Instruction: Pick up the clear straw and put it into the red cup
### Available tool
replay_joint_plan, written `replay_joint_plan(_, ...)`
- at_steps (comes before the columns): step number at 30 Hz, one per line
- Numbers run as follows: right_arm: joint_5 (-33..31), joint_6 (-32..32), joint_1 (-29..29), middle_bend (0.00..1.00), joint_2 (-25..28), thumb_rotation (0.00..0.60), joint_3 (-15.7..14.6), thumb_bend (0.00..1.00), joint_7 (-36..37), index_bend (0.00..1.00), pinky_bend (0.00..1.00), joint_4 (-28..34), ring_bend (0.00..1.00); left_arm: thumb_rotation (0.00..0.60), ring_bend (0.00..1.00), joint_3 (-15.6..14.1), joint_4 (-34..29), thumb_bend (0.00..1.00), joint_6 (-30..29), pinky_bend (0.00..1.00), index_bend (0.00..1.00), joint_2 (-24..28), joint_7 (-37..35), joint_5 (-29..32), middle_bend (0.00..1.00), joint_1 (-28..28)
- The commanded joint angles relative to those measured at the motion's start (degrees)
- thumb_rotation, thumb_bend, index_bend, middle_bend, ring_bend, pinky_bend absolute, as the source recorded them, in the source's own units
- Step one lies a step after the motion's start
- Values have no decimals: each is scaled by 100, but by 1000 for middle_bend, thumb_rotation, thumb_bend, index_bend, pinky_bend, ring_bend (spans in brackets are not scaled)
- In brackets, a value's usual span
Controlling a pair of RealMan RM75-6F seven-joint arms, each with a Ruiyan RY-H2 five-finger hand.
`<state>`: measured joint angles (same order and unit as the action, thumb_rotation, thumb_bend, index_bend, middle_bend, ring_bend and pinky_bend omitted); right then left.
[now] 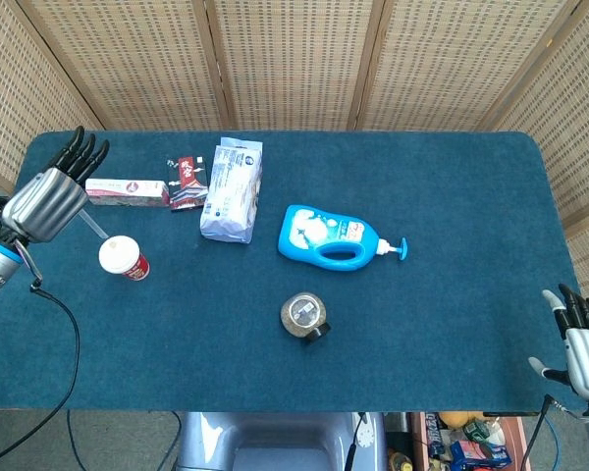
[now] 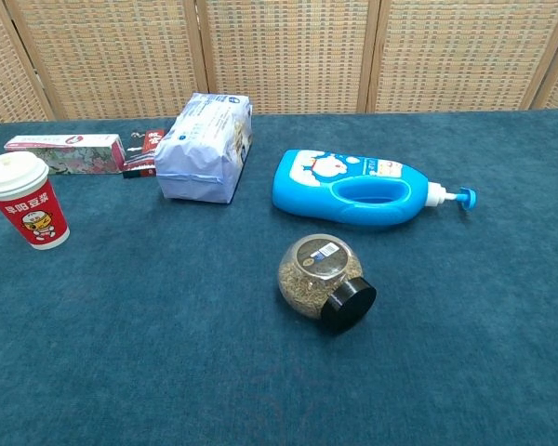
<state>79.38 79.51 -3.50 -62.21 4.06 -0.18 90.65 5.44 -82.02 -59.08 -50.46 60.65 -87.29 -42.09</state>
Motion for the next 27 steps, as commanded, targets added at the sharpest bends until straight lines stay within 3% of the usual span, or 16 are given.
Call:
replay_joint_plan(1, -5, 0, 1, 0, 1, 600, 1, 0, 2, 0, 0, -2, 0, 600, 0, -23, -24, 460, 32, 0, 601, 37, 80, -9, 0, 33)
replay_joint_plan(27, -30, -11, 1, 0, 17, 600, 7, 0, 66, 0, 0, -32, 0, 600, 0, 15, 303, 461, 145, 0, 602, -434, -59, 148, 0, 38)
